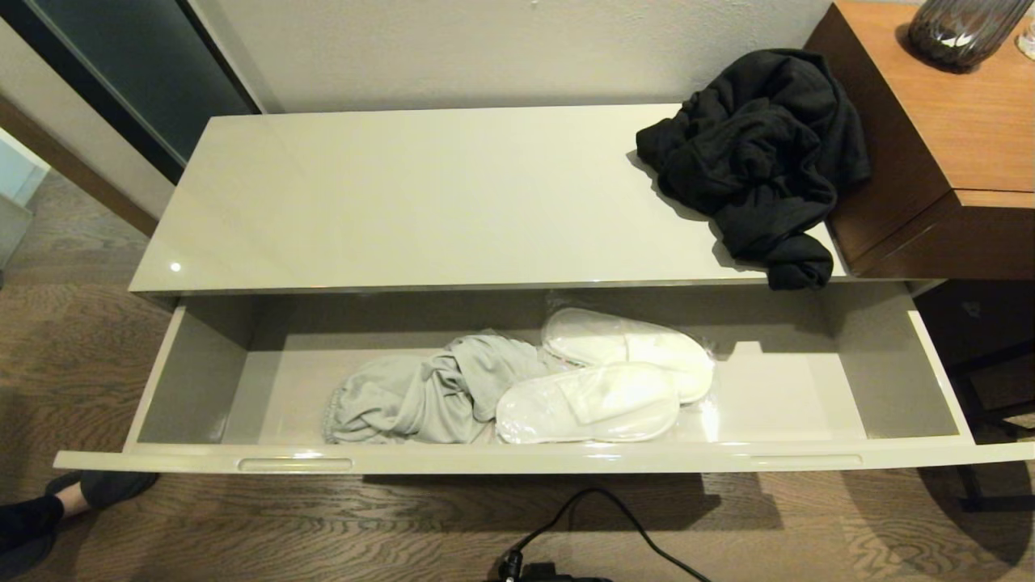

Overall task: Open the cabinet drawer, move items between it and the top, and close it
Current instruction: Close the drawer

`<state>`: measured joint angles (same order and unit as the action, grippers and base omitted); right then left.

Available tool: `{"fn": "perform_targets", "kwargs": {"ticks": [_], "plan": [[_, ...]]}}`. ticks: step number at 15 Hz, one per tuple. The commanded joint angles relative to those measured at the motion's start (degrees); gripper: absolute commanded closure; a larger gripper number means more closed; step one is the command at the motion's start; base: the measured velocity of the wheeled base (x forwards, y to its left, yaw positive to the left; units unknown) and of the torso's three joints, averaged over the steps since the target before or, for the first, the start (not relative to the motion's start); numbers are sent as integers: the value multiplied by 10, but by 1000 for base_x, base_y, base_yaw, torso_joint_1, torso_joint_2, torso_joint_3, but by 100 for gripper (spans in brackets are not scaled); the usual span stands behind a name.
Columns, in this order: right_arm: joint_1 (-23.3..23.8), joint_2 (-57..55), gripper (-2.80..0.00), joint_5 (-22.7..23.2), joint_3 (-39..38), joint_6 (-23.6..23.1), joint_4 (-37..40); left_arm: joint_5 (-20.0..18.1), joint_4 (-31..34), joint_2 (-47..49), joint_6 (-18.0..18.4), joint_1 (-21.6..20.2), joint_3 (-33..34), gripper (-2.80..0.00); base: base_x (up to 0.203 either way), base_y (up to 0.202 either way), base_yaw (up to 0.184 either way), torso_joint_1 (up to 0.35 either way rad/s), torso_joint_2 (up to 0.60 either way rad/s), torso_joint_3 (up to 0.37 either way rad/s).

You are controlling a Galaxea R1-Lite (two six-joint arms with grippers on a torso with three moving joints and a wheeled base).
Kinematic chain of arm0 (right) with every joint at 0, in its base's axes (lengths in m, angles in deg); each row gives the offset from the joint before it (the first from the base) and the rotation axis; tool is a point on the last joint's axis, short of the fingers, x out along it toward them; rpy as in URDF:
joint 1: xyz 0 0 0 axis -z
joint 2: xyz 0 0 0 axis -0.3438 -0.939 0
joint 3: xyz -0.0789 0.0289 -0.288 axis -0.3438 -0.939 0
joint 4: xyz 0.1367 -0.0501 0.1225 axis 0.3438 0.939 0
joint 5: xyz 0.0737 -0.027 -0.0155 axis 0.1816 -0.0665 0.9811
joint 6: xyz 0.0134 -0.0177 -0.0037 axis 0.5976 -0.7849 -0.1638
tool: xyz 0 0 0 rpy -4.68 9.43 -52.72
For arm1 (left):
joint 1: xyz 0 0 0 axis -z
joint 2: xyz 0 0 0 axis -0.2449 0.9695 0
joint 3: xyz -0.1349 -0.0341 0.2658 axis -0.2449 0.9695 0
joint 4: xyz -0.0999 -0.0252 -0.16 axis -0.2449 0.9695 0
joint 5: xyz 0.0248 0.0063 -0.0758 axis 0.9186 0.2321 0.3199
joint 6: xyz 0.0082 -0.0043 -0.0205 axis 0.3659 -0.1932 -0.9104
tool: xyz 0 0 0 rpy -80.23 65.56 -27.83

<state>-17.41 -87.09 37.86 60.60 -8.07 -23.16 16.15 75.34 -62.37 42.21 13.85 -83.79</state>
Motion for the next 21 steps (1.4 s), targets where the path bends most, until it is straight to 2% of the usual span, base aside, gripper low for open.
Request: {"fn": "perform_targets", "kwargs": {"ticks": [1, 5, 12, 14, 16, 17, 19, 21], "plan": [[-7, 25, 0, -65, -6, 12, -8, 0, 0, 1, 0, 0, 0, 0, 0, 0, 0, 0, 0, 0], [-20, 105, 0, -50, -13, 35, 8, 0, 0, 1, 0, 0, 0, 0, 0, 0, 0, 0, 0, 0], [-22, 107, 0, -48, -10, 42, 21, 0, 0, 1, 0, 0, 0, 0, 0, 0, 0, 0, 0, 0], [-22, 91, 0, -47, 10, 40, 66, 0, 1, 1, 0, 0, 0, 0, 0, 0, 0, 0, 0, 0], [-22, 89, 0, -41, 42, 43, 70, -1, 3, 1, 4, 0, -1, 0, 0, 0, 0, 0, 0, 0], [-22, 75, 0, -34, 59, 43, 69, -3, 8, 2, 29, 0, -3, 0, 0, 0, 0, 0, 0, 0], [-22, -5, 0, -21, 106, 55, 72, -4, 86, 14, 51, 0, -34, 0, 0, 0, 0, 0, 0, 0], [-22, -77, 0, -12, 153, 68, 85, -7, 132, 49, 58, 0, -73, 0, 0, 0, 0, 0, 0, 0]]}}
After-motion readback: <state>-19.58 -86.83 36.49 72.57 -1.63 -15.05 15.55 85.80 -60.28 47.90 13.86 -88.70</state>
